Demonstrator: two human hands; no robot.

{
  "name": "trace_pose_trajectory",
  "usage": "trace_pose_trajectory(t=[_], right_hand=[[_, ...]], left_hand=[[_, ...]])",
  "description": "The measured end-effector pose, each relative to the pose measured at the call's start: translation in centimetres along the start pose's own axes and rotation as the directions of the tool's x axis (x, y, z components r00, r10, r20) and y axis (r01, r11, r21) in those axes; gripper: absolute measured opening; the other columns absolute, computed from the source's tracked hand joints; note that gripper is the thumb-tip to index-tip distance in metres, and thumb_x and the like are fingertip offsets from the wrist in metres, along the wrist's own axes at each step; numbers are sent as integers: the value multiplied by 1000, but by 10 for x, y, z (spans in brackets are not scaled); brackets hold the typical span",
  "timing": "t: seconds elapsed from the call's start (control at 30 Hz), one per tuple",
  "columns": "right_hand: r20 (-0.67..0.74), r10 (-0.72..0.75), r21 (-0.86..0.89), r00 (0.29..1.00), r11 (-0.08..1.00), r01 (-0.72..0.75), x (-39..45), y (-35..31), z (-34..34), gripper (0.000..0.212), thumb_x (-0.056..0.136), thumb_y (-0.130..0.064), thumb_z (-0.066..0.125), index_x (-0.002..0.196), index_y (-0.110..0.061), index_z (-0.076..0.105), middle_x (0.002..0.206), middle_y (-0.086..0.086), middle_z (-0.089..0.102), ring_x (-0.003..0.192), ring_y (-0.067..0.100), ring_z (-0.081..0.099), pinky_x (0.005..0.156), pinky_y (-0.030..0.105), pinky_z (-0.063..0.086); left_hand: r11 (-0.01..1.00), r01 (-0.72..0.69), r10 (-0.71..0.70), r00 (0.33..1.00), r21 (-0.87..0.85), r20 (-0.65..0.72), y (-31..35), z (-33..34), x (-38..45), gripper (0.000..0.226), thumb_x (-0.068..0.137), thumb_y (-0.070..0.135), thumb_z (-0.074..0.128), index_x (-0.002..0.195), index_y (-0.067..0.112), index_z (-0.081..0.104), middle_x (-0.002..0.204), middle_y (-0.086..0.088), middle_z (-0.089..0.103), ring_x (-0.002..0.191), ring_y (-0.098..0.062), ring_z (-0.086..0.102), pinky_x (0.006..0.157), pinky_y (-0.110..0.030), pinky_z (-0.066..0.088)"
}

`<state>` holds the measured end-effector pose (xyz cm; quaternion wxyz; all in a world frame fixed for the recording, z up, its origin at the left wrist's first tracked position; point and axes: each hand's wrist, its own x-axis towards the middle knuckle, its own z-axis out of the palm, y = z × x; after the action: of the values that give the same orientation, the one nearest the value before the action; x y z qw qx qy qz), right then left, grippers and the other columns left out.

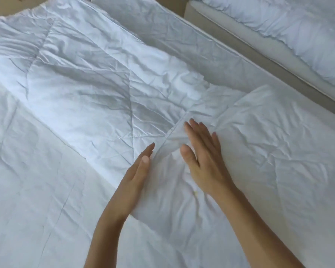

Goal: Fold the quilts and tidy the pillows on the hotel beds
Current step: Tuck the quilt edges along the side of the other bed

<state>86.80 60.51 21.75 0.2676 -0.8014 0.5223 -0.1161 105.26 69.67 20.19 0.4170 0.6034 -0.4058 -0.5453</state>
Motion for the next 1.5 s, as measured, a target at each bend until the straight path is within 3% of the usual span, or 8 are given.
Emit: trace_pose_trajectory(t=[0.17, 0.43, 0.63, 0.87, 0.97, 1.13, 1.33, 1.5], right_hand=[[-152, 137, -256, 979, 951, -173, 56, 123, -81, 86, 89, -70, 6, 159, -26, 27, 170, 0, 15, 158, 24, 6, 125, 56, -2], [-342, 442, -278, 830, 796, -538, 94, 259, -142, 84, 97, -72, 22, 158, -14, 25, 155, 22, 40, 145, 38, 33, 120, 60, 10], [-357, 382, -136, 853, 882, -452, 113, 261, -138, 62, 98, -64, 43, 92, -4, 58, 93, 18, 66, 95, 41, 62, 75, 41, 42], [-174, 585, -197, 792, 767, -610, 131, 268, -154, 104, 85, -88, 9, 119, -7, 63, 124, 23, 63, 113, 41, 58, 103, 52, 43], [-303, 484, -137, 821, 830, -540, 128, 256, -155, 87, 86, -88, 24, 88, -8, 59, 105, 21, 67, 95, 37, 59, 83, 44, 45], [-522, 218, -13, 825, 965, -263, 146, 205, -171, 89, 80, -85, 34, 96, -2, 63, 109, 25, 69, 107, 39, 62, 90, 47, 49], [-126, 301, -121, 945, 941, -316, 177, 194, -104, 75, 89, -83, 33, 101, -12, 54, 118, 22, 65, 109, 38, 61, 84, 43, 46], [106, 349, 197, 931, 911, -364, 171, 201, -95, 77, 91, -82, 30, 139, -27, 57, 127, -5, 62, 113, 18, 60, 95, 32, 42]], left_hand=[[728, -131, 87, 991, 673, 100, 26, 53, 44, 93, 75, 91, 15, 155, 44, 26, 166, 17, 16, 154, -7, 11, 125, -35, 15], [794, -13, -12, 999, 608, 38, 34, 153, 117, 111, 64, 93, 30, 155, 29, 31, 147, -1, 54, 135, -24, 51, 109, -41, 42], [848, 31, 19, 996, 529, -89, 19, 144, 120, 88, 49, 104, 42, 77, 22, 59, 76, 5, 68, 82, -23, 65, 78, -44, 54], [909, 7, 56, 989, 416, -139, 11, 132, 113, 69, 56, 91, 53, 62, 22, 52, 61, 18, 61, 63, -16, 58, 59, -36, 44], [920, -5, 65, 988, 392, -142, 13, 127, 108, 55, 56, 88, 54, 62, 33, 55, 58, 21, 58, 58, -10, 52, 57, -32, 38], [956, -52, 126, 961, 288, -245, 33, 92, 84, 50, 51, 76, 67, 76, 33, 70, 69, 17, 70, 65, -2, 63, 58, -20, 45], [899, 144, 7, 939, 413, -343, -9, 63, 78, 76, 53, 97, 54, 91, 31, 63, 71, 11, 68, 77, -13, 67, 66, -30, 48], [781, 191, 121, 888, 595, -443, -33, 61, 76, 88, 65, 98, 37, 114, 26, 52, 106, 6, 51, 107, -31, 51, 90, -44, 40]])
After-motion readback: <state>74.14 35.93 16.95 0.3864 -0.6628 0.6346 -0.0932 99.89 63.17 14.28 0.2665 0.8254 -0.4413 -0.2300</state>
